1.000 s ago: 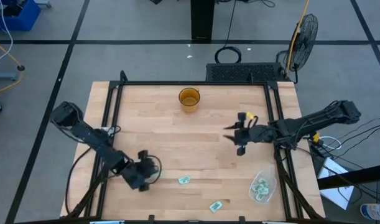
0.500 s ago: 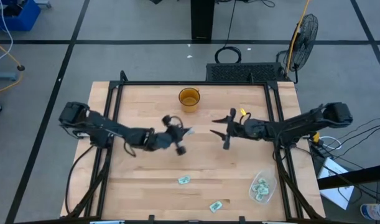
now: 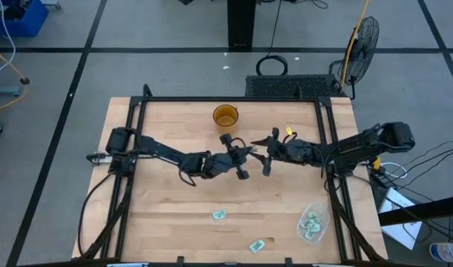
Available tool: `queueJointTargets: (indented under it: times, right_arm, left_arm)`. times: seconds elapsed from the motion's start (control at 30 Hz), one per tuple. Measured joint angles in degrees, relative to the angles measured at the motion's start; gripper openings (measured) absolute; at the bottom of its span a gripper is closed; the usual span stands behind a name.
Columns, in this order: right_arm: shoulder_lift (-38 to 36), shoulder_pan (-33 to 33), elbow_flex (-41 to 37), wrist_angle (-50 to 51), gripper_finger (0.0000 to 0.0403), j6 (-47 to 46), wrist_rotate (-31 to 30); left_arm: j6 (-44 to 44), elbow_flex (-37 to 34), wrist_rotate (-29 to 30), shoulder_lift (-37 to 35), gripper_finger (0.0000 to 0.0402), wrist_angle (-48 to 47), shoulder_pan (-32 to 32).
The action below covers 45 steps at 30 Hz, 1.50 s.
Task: Pick and place Stevia / Truvia into bins
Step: Put the stevia packet into the transparent bin
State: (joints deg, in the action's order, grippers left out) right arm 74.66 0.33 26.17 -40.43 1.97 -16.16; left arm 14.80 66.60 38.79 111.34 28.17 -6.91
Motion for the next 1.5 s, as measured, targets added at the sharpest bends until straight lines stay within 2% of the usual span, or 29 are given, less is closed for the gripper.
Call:
queueJointTargets:
  times: [0.2, 0.47, 0.63, 0.83, 1.1, 1.3, 1.43, 1.5]
  right_arm:
    - [0.02, -0.17, 0.02, 1.74, 0.0171, 0.16, -0.06]
    - [0.02, -0.17, 0.02, 1.71, 0.0127, 0.84, -0.05]
    - [0.02, -0.15, 0.02, 1.82, 0.0079, 2.24, -0.03]
    - [-0.01, -0.15, 0.02, 2.56, 0.0008, 5.46, 0.00]
    - [0.01, -0.15, 0.02, 3.61, 0.0004, 6.25, -0.07]
    - [0.01, -0.15, 0.02, 4.37, 0.0003, 6.33, -0.14]
    - [-0.05, -0.28, 0.04, 7.37, 0.0002, 6.37, -0.77]
    - [-0.07, -0.28, 0.04, 8.98, 0.0002, 6.76, -2.99]
  left_arm:
    - [1.54, 1.04, 3.55, -0.71, 0.0005, -1.38, -1.14]
    - [1.62, 1.04, 1.94, -0.74, 0.0007, -1.74, -1.22]
    - [1.86, 1.04, 1.74, -0.74, 0.0003, -2.11, -1.23]
    - [1.40, 1.01, 1.68, -0.74, 0.0025, -3.59, -1.10]
    - [-0.11, 1.01, 1.64, -0.76, 0.0025, -3.56, -1.10]
    - [-0.01, 1.01, 1.95, -0.80, 0.0045, -3.68, -1.10]
    - [0.73, 0.99, 6.18, -1.15, 0.0064, -4.36, -1.18]
    - [0.69, 0.95, 7.57, -1.93, 0.0072, -5.43, -1.38]
